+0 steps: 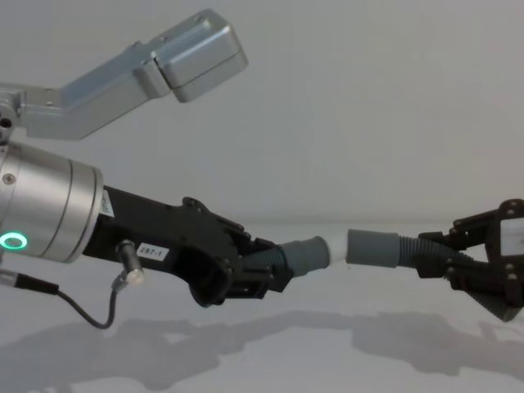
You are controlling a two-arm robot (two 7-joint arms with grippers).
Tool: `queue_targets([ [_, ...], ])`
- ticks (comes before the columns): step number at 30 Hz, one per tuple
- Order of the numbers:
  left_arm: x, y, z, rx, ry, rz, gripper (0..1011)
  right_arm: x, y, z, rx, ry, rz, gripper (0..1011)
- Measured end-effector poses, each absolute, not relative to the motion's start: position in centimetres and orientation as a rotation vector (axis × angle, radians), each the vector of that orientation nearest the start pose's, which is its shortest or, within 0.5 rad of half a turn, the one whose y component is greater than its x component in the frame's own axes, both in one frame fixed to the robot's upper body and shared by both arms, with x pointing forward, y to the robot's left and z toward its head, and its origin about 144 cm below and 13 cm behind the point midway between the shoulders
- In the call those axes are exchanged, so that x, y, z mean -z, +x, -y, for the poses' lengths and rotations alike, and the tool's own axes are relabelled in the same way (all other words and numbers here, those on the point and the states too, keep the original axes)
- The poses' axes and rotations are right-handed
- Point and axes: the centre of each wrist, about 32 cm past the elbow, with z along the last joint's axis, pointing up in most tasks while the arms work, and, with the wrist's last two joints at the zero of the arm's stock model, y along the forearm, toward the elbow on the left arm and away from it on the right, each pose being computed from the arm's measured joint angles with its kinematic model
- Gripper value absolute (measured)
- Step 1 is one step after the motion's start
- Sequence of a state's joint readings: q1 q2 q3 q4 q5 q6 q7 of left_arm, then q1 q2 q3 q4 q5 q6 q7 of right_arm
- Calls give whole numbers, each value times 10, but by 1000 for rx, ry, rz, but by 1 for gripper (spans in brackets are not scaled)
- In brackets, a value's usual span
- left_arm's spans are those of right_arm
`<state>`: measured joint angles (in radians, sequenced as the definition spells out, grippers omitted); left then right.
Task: Use both hands to pick up one end of the pipe from the table, align the ends, and insert them.
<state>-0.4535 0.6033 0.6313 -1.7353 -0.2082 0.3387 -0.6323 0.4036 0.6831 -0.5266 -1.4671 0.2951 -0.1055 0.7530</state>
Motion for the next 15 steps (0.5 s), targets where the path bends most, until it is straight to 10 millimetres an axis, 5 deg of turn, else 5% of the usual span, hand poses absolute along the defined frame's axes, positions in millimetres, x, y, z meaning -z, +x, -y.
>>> queue_targets([
  [15,-1273,508,-209,-427,487,251,331,-1220,535,314,409,-328,345,252],
])
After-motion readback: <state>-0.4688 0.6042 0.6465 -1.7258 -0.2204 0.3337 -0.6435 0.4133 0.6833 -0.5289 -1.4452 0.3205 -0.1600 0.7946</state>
